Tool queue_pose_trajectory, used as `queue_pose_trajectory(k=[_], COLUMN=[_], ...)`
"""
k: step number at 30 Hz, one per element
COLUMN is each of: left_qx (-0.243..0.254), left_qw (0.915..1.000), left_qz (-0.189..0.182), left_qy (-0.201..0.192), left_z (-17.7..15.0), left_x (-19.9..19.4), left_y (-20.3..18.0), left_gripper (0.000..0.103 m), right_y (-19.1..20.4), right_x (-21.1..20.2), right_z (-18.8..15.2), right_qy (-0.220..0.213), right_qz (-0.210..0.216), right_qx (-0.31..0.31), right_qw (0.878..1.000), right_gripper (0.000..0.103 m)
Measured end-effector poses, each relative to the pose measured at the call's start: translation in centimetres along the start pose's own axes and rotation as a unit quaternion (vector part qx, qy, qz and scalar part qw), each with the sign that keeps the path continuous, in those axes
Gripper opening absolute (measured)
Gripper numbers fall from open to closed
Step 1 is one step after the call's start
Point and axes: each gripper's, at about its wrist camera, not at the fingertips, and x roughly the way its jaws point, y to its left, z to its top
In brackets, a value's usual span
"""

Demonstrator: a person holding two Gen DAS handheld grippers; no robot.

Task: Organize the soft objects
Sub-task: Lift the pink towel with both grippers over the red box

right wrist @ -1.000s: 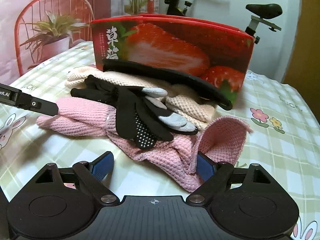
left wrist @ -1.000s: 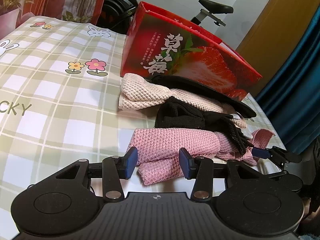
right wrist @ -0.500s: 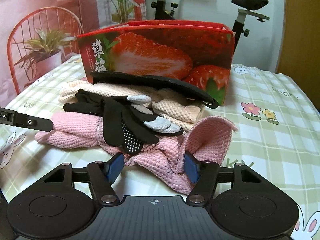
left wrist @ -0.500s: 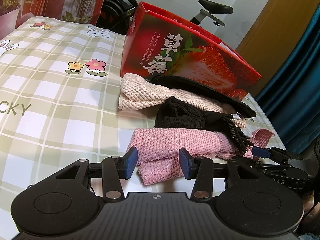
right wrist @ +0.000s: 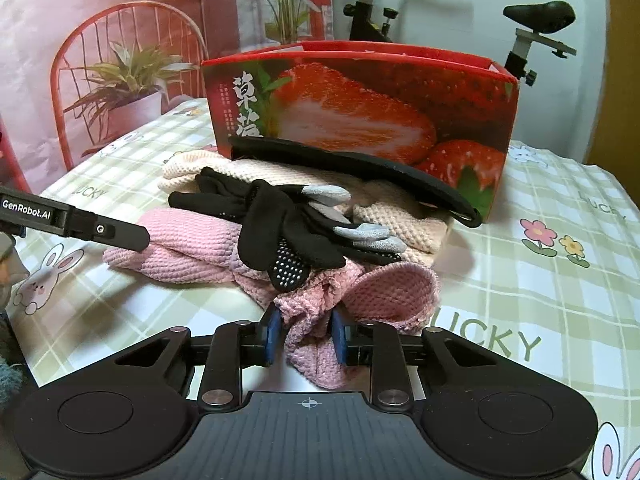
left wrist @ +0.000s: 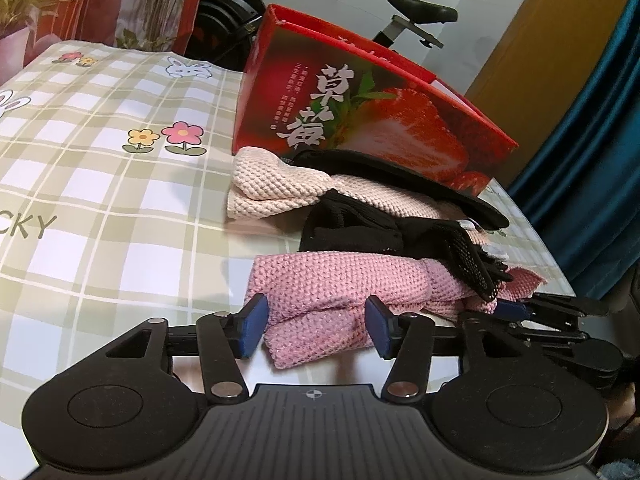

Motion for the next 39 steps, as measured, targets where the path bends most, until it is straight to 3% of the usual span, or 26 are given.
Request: queue_pose_trajectory(k=[14, 15, 17, 19, 30, 39], left_qx=[0.009, 0.008, -0.001, -0.013, 0.017, 0.059], left_qw=[1.0, 1.0, 1.0, 0.9999, 0.9919, 0.9812], left_qz=[0.001, 0.001, 0.003, -0.006, -0.045, -0.044], left_qy=[-0.001, -0.002, -0.001, -0.004, -0.117, -0.178], left_z=[-0.1, -0.1, -0.1, -0.1, 2.0, 6.0], left_x=[0.1, 0.0, 0.0, -0.2, -6.2, -8.9], left_y=[-0.2, -0.1, 0.3, 0.6, -1.4, -4.5], left_gripper=[0.057, 0.054, 0.032, 0.024, 0.022, 0.022], right_y=[1.3, 1.3, 1.2, 1.0, -0.2, -0.8], right_x=[0.0, 0.0, 0.0, -0.2, -5.1, -7.5], right_z=[-0.1, -0.1, -0.1, 0.0, 3.1, 7.2], right_qy=[0.002, 0.002, 0.001, -0.003, -0.108, -0.17], right_qz=[0.036, 0.036, 0.038, 0.043, 0.064, 0.058], right_qx=[-0.031, -0.032, -0.029, -0.025, 0.0, -0.004], right_qw=[0.999, 0.999, 0.999, 0.999, 0.992, 0.984], right_gripper=[0.021, 0.021, 0.021, 0.02, 0.017, 0.017])
